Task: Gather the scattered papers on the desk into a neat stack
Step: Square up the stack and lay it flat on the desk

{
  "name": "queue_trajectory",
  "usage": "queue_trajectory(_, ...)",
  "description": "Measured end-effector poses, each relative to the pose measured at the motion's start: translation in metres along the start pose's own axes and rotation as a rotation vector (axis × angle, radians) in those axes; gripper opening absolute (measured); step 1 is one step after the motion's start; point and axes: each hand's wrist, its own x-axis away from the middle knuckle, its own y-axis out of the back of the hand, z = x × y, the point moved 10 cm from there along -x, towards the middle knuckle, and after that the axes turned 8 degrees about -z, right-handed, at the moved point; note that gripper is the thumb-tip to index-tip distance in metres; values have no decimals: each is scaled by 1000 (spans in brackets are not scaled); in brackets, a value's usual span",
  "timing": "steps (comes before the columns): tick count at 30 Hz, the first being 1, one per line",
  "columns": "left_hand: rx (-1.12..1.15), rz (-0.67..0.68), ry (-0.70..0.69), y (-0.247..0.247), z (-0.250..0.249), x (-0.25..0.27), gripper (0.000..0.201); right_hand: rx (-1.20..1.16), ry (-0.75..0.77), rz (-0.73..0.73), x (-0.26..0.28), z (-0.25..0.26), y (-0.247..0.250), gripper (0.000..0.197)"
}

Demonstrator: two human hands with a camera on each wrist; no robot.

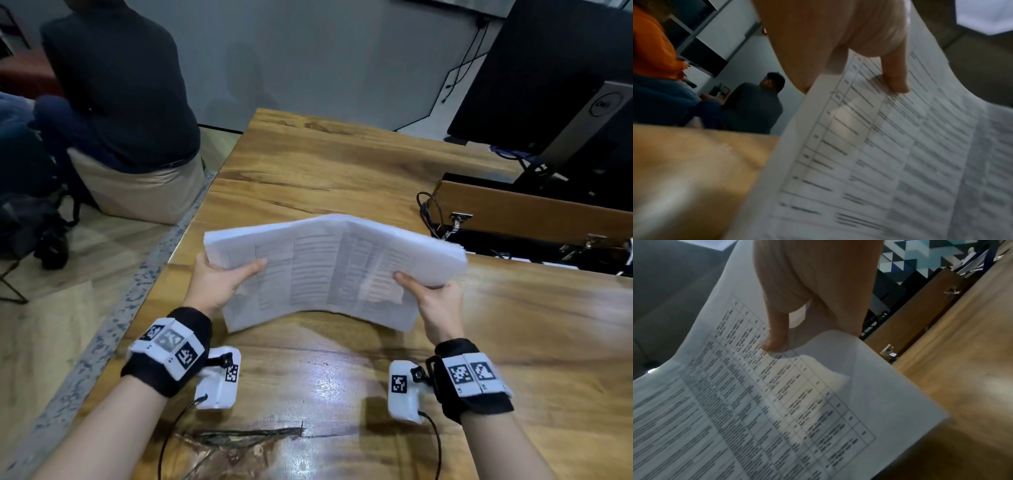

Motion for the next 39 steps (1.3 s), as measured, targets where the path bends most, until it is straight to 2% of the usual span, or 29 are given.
queue_trajectory(3,-26,53,71,-6,25,7,35,46,-56,2,4,-25,0,35)
queue_trajectory(7,-30,61,74,-10,26,5,34,67,-68,-16,1,-31,2,39)
queue_trajectory(9,-2,46,70,-7,21,1,41,85,-77,3,1,-26,-1,41)
queue_trajectory(11,-7,69,46,-10,8,1,58,100,-81,-2,0,-16,-1,50)
queue_trajectory(12,-18,85,27,-12,1,0,50,128,-55,-31,-3,-6,1,60)
queue_trajectory(13,-43,100,-21,-15,-12,-1,36,200,12,-83,-6,12,4,72)
queue_trajectory(16,-111,154,-156,-26,-58,-4,33,585,390,-184,-3,86,-12,106)
queue_trajectory(18,-173,205,-260,-36,-88,-5,26,819,686,-157,13,129,-47,114)
queue_trajectory(19,-202,221,-302,-40,-102,-5,21,891,773,-75,19,142,-70,110)
queue_trajectory(20,-229,237,-315,-44,-111,-5,16,913,819,44,21,148,-93,97)
queue_trajectory(21,-240,248,-340,-48,-124,-4,16,892,827,170,22,149,-112,76)
queue_trajectory(22,-249,266,-370,-53,-134,-2,18,842,801,266,21,150,-125,54)
queue_trajectory(23,-263,280,-397,-56,-143,-1,19,763,752,326,19,151,-133,40)
queue_trajectory(25,-303,299,-405,-56,-150,-4,20,616,676,377,15,152,-137,33)
queue_trajectory(29,-392,338,-320,-34,-132,-19,17,377,526,355,8,149,-118,17)
queue_trajectory(31,-261,291,-269,-22,-124,-25,17,285,470,310,0,147,-103,19)
queue_trajectory(34,79,148,-239,-13,-125,-30,25,166,426,253,-5,141,-88,22)
queue_trajectory(36,278,188,-203,-28,-129,-25,43,63,378,207,-6,134,-81,23)
queue_trajectory(37,306,236,-178,-41,-131,-19,47,23,362,182,-6,131,-78,23)
queue_trajectory(39,236,343,-181,-68,-138,-2,35,-50,323,135,-5,123,-70,23)
